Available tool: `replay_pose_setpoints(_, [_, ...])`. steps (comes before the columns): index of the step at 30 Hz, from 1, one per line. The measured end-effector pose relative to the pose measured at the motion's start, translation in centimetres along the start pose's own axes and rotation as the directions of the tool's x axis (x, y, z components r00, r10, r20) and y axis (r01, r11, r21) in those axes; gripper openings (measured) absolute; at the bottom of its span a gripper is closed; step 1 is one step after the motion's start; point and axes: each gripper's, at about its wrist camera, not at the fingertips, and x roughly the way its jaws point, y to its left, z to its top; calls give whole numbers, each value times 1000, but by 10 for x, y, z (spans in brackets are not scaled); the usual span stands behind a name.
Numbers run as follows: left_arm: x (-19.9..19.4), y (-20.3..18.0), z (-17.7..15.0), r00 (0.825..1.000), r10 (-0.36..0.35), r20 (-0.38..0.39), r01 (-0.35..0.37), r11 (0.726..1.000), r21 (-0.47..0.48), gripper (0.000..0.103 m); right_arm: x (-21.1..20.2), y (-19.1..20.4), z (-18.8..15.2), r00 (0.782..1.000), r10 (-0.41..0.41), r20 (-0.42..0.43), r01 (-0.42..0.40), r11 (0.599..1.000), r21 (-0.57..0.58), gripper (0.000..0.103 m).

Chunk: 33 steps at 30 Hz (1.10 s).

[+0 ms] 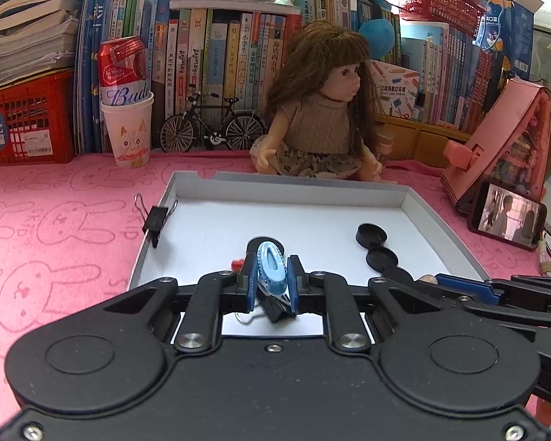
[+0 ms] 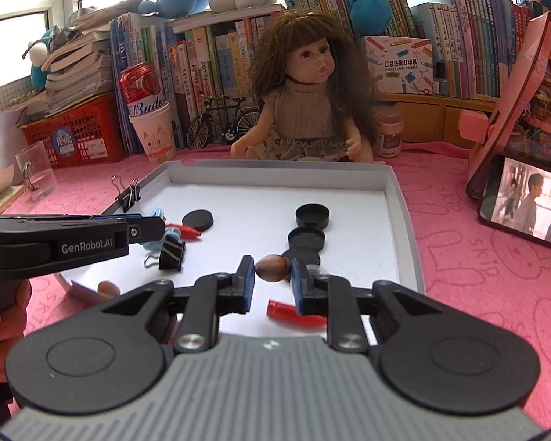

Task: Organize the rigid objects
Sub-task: 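Lower blue clip and acorn into the tray and open both tools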

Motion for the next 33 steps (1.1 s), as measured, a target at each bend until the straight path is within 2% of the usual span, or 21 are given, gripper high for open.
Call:
replay_pose_setpoints(8, [14, 16, 19, 1000, 27, 3, -27, 1000, 13, 16, 8, -12, 8, 999, -35, 6, 35, 999, -23, 26])
replay_pose_setpoints(13, [25, 27, 18, 998, 60, -30, -59, 998, 14, 16, 17, -30, 13, 995, -100, -10, 100, 995, 1, 26])
replay_pose_setpoints(17, [31, 26, 14, 997, 64, -51, -62, 998, 34, 16, 22, -30, 9, 988, -153, -19, 153, 988, -33, 26])
replay_pose_setpoints(30, [36, 22, 5, 996, 62, -61, -59, 997, 45, 17, 30, -33, 2, 990, -131, -59, 131, 991, 9, 27])
replay_pose_setpoints(33, [34, 21, 6, 996, 58, -62, -55, 997, 46, 18, 29, -34, 1, 991, -120, -56, 121, 992, 25, 33])
